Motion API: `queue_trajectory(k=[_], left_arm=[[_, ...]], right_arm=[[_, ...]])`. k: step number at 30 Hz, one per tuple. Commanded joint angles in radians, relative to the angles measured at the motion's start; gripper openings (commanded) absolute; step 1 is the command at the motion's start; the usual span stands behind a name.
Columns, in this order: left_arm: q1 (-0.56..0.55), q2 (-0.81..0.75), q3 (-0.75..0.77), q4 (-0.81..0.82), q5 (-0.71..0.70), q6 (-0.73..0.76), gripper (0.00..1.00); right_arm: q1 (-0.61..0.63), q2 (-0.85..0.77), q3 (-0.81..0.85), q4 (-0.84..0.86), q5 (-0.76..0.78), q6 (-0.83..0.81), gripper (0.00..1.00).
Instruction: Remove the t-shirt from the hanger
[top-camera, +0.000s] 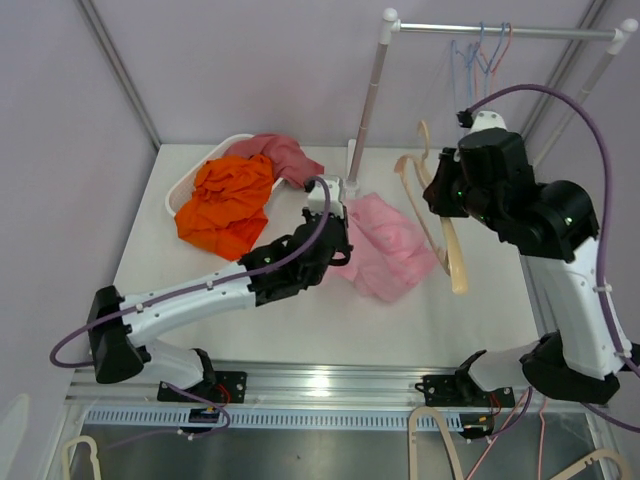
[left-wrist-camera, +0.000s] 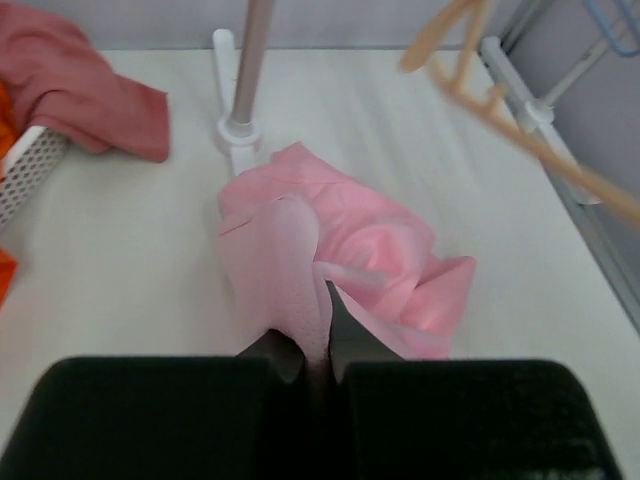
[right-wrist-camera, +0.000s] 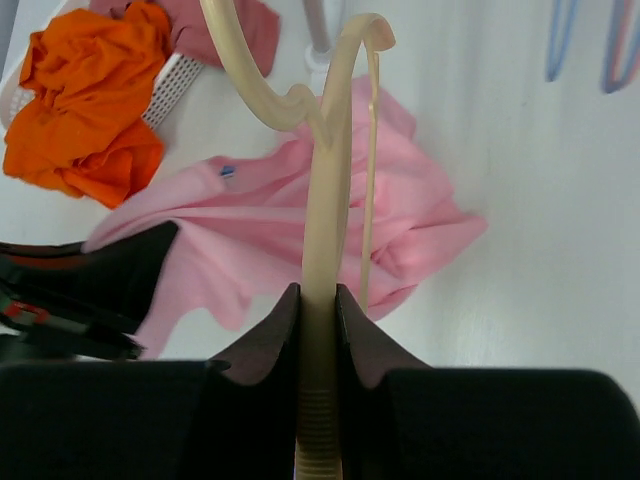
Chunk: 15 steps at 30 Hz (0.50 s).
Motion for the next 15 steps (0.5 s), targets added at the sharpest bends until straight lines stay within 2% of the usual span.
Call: queue_trajectory(k=[1, 2, 3, 4, 6, 8, 9, 10, 11, 13, 14, 15], left_arm=[[0.028, -0.115, -0.005, -0.126, 0.026, -0.024, 0.01], [0.04, -0.134, 0.007, -0.137, 0.044, 0.003, 0.01], [0.058, -0.154, 0.083, -0.158, 0.087, 0.029, 0.01], [0.113, -0.155, 0.119, -0.174, 0.209, 0.048, 0.01], [0.181, -0.145, 0.223, -0.192, 0.334, 0.097, 0.01], [0.27, -0.111, 0.372, -0.194, 0.455, 0.132, 0.01], [0.296, -0.094, 0.406, -0.183, 0.5, 0.154, 0.01], [0.34, -0.048, 0.531, -0.186, 0.521, 0.165, 0.01], [0.361, -0.022, 0.576, -0.183, 0.554, 0.192, 0.01], [0.42, 0.072, 0.671, -0.206, 0.607, 0.211, 0.01], [0.44, 0.104, 0.827, -0.205, 0.659, 0.235, 0.01], [0.456, 0.13, 0.871, -0.197, 0.679, 0.25, 0.01]], right_arm=[[0.003, -0.07, -0.028, 0.01, 0.13, -0.059, 0.0], [0.001, -0.078, -0.051, 0.122, 0.145, -0.083, 0.0], [0.0, -0.091, -0.078, 0.181, 0.159, -0.129, 0.0], [-0.007, -0.091, -0.12, 0.239, 0.176, -0.152, 0.0], [-0.046, -0.09, -0.157, 0.406, 0.176, -0.191, 0.0], [-0.107, -0.065, -0.163, 0.532, 0.065, -0.223, 0.0], [-0.164, -0.052, -0.155, 0.561, 0.037, -0.228, 0.0], [-0.19, -0.011, -0.14, 0.586, 0.012, -0.234, 0.0], [-0.216, 0.016, -0.117, 0.615, -0.053, -0.237, 0.0], [-0.269, 0.068, -0.031, 0.64, -0.086, -0.244, 0.0], [-0.283, 0.12, -0.005, 0.67, -0.095, -0.257, 0.0], [-0.309, 0.148, 0.048, 0.681, -0.103, -0.261, 0.0]])
